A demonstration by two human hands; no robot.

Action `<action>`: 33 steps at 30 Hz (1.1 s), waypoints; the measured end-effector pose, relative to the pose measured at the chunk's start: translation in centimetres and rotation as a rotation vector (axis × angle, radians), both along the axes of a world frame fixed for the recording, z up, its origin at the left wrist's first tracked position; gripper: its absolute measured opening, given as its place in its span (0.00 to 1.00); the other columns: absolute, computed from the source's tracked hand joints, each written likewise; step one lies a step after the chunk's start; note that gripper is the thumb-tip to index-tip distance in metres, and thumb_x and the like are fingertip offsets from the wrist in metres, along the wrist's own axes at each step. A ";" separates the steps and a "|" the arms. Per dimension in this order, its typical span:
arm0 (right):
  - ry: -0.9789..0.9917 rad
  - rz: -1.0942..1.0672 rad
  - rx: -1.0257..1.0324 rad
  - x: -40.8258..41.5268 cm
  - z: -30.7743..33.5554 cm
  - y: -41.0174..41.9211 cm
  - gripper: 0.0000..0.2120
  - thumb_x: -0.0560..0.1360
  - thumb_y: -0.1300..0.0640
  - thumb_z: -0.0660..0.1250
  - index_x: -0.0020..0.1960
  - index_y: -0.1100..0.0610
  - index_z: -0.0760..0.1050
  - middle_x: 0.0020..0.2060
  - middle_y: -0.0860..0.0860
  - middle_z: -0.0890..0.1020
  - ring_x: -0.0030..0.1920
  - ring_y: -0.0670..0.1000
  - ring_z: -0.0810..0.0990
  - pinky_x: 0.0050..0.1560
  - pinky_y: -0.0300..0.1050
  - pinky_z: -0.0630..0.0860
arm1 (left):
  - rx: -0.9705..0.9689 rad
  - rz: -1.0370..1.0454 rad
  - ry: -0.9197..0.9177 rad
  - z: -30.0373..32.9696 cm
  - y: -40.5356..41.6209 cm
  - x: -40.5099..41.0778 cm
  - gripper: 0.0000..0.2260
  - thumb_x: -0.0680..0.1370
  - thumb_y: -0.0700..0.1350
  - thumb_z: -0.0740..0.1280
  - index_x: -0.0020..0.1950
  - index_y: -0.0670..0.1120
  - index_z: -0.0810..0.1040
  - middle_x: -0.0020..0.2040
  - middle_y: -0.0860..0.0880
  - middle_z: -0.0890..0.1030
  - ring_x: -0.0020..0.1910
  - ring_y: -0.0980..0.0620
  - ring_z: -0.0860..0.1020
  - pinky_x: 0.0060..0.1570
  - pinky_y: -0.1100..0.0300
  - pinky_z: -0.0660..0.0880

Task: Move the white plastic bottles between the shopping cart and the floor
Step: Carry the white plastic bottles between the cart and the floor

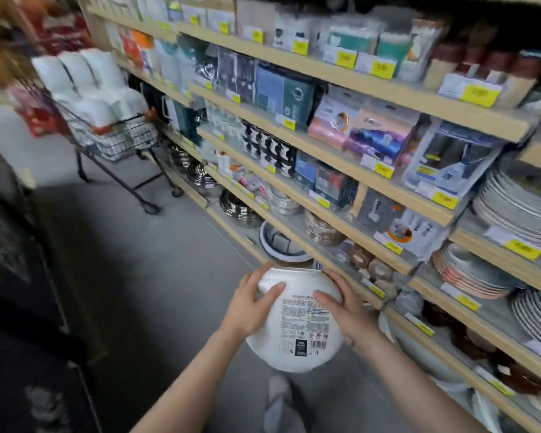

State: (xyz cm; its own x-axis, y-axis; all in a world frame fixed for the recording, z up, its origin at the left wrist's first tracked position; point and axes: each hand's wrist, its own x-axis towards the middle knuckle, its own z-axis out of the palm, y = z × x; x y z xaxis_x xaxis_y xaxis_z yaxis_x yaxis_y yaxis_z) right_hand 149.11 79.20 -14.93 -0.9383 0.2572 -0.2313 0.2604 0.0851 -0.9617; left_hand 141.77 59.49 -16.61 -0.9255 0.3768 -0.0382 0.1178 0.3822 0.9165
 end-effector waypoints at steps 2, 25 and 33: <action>0.006 0.060 -0.004 -4.9 -0.4 -0.9 0.24 0.70 0.50 0.73 0.64 0.42 0.70 0.57 0.42 0.77 0.53 0.42 0.79 0.48 0.38 0.76 | -0.007 0.046 -0.015 -0.1 -1.2 -4.0 0.27 0.71 0.66 0.63 0.69 0.61 0.67 0.64 0.54 0.72 0.63 0.58 0.69 0.62 0.62 0.63; -0.008 0.414 0.021 -55.4 -3.6 -23.1 0.34 0.61 0.40 0.73 0.66 0.42 0.69 0.60 0.47 0.77 0.56 0.48 0.79 0.56 0.48 0.78 | -0.084 0.331 -0.075 -1.2 -25.1 -47.5 0.30 0.71 0.66 0.61 0.71 0.58 0.66 0.62 0.53 0.72 0.60 0.54 0.71 0.59 0.61 0.64; -0.011 0.373 0.005 -69.4 -1.3 -33.7 0.34 0.65 0.45 0.73 0.69 0.46 0.67 0.59 0.48 0.77 0.54 0.47 0.80 0.45 0.35 0.77 | -0.061 0.306 -0.054 0.5 -35.3 -62.6 0.24 0.76 0.59 0.65 0.71 0.58 0.67 0.62 0.53 0.70 0.61 0.55 0.70 0.61 0.61 0.64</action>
